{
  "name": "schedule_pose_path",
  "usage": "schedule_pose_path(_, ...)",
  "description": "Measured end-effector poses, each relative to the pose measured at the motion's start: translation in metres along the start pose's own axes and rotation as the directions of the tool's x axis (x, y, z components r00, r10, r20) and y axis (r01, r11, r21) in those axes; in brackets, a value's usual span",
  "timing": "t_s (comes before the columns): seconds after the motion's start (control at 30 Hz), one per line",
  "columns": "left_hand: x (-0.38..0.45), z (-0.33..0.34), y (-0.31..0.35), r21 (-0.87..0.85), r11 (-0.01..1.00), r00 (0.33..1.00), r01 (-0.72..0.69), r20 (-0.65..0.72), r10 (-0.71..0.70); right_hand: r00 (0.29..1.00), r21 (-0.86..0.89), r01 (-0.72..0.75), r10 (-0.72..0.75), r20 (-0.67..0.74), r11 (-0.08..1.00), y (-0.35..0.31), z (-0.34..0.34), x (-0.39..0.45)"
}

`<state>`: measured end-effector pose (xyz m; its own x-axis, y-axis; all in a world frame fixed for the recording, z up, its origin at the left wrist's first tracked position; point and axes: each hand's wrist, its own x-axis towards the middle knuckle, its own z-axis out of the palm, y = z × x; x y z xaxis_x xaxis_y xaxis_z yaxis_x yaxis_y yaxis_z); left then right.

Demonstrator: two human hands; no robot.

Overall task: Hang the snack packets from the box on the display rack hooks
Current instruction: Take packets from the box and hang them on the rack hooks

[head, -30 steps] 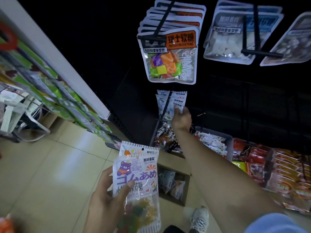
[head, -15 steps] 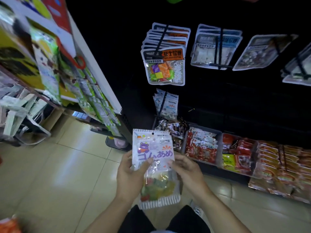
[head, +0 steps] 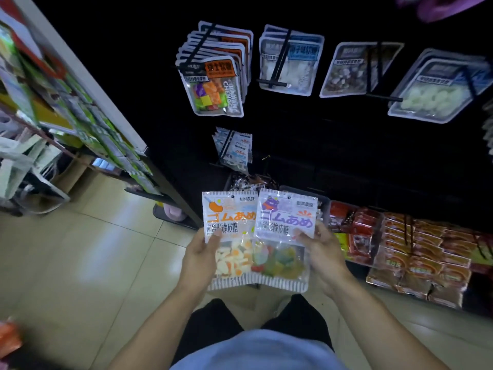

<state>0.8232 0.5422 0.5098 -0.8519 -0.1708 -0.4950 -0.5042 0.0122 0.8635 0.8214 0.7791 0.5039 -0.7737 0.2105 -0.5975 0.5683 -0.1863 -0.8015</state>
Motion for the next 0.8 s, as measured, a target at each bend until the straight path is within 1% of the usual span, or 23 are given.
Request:
schedule_pose_path(0.03, -0.003, 0.002, 0.000, -0.019, 1.000, 1.000, 0.012, -0.023, -0.013, 1.000, -0.018, 0.000, 0.000, -0.008, 1.000, -0.002, -0.009, 0.002)
schedule_pose_path(0.1, -0.006, 0.003, 0.000, -0.047, 0.998, 0.999, 0.042, -0.026, -0.044, 0.999, -0.038, -0.005, 0.003, -0.048, 0.999, -0.008, -0.022, 0.004)
schedule_pose_path(0.17, -0.007, -0.001, 0.001, -0.054, 0.997, 0.998, 0.063, -0.011, -0.064, 0.996, -0.106, 0.034, -0.043, -0.078, 0.994, -0.011, -0.028, 0.005)
schedule_pose_path(0.23, -0.001, -0.010, -0.001, -0.026, 0.997, 0.997, 0.071, 0.020, -0.070, 0.990, -0.191, 0.088, -0.107, -0.092, 0.978, -0.011, -0.027, 0.004)
schedule_pose_path(0.37, 0.015, -0.031, 0.002, 0.054, 0.998, 0.994, 0.041, 0.096, -0.046, 0.973, -0.333, 0.131, -0.186, -0.140, 0.934, -0.002, -0.005, 0.004)
schedule_pose_path(0.47, 0.027, -0.049, 0.006, 0.083, 0.996, 0.991, 0.023, 0.126, -0.033, 0.962, -0.359, 0.164, -0.230, -0.148, 0.919, 0.008, 0.015, 0.010)
schedule_pose_path(0.6, 0.044, -0.073, 0.008, 0.109, 0.994, 0.985, 0.002, 0.172, -0.021, 0.944, -0.467, 0.186, -0.289, -0.160, 0.864, 0.022, 0.039, 0.031)
schedule_pose_path(0.7, 0.054, -0.086, 0.009, 0.116, 0.993, 0.979, -0.015, 0.205, -0.009, 0.954, -0.492, 0.145, -0.254, -0.163, 0.859, 0.026, 0.051, 0.054)
schedule_pose_path(0.8, 0.057, -0.093, 0.011, 0.123, 0.992, 0.979, -0.032, 0.202, 0.006, 0.963, -0.545, 0.146, -0.245, -0.114, 0.826, 0.021, 0.065, 0.072)
